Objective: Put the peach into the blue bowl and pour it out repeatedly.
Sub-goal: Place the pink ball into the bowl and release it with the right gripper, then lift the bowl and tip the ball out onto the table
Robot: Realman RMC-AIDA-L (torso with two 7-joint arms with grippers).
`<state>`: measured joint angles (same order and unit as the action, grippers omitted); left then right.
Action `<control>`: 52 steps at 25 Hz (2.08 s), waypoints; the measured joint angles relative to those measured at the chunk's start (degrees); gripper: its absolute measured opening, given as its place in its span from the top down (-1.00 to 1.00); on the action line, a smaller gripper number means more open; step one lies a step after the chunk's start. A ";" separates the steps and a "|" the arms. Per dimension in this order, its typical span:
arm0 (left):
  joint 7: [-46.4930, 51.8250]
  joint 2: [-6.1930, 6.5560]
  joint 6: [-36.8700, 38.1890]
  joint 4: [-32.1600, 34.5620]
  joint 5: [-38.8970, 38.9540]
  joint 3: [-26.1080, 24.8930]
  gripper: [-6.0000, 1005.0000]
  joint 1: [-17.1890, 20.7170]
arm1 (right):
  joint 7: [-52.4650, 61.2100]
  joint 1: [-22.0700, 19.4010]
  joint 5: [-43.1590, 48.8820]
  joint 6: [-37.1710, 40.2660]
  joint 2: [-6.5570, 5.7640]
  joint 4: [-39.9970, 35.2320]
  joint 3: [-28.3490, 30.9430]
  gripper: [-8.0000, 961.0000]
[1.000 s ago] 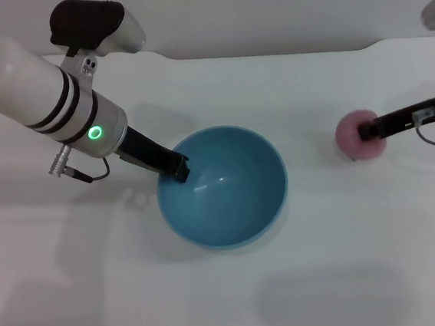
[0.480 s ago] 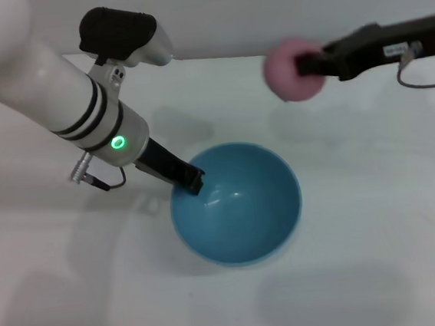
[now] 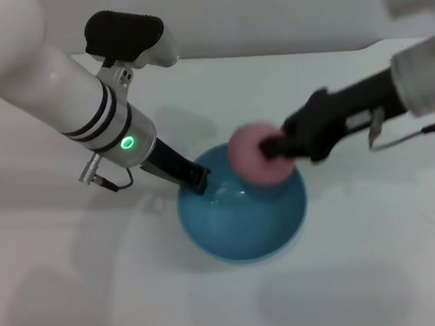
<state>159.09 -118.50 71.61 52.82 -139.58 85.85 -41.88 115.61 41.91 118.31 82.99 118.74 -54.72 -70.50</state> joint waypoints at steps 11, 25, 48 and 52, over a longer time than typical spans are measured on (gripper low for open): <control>0.63 0.05 -1.29 0.00 2.53 0.11 0.99 -0.74 | 1.14 -0.31 4.60 -5.58 0.31 1.07 -9.08 0.52; 1.35 -0.01 -5.95 -1.31 2.60 0.25 0.99 -0.55 | 1.33 -3.03 4.40 -3.75 0.28 -4.12 -1.35 -0.03; -1.39 -0.05 -74.50 -8.84 11.37 29.24 0.99 7.55 | -7.39 -24.38 -22.03 -16.79 -3.60 22.25 40.56 -0.04; -0.98 -0.22 -91.13 -11.42 11.39 38.23 0.99 8.91 | -7.40 -24.21 -20.49 -17.45 -3.61 24.00 40.59 -0.04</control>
<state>158.11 -118.72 -19.52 41.40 -128.19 124.08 -32.97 108.21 17.70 97.82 65.54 115.13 -30.72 -29.91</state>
